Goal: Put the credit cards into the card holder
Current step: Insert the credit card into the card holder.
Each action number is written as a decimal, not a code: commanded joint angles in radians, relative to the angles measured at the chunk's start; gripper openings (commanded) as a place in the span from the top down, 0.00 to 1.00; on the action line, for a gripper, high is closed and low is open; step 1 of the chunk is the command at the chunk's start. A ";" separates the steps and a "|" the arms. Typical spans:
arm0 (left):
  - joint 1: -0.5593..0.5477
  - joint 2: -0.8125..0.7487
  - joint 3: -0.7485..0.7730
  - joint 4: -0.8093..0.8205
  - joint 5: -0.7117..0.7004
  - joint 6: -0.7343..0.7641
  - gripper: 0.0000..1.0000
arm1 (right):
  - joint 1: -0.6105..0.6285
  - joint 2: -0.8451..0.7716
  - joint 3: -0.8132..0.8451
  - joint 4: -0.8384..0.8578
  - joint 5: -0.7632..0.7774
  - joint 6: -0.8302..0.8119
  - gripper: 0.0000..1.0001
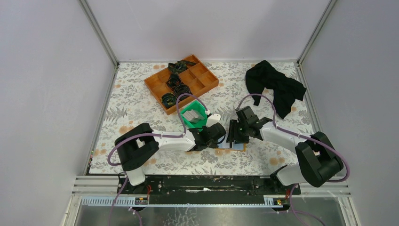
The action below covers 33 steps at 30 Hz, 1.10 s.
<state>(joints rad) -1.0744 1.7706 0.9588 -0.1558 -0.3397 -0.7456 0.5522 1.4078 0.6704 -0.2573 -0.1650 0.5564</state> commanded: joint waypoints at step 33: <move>-0.003 0.042 -0.044 -0.015 0.044 0.035 0.79 | 0.012 0.076 0.092 -0.082 0.110 -0.030 0.91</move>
<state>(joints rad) -1.0748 1.7706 0.9550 -0.1486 -0.3359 -0.7349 0.5522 1.4651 0.7338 -0.3534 -0.0463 0.5312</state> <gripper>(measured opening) 0.218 0.096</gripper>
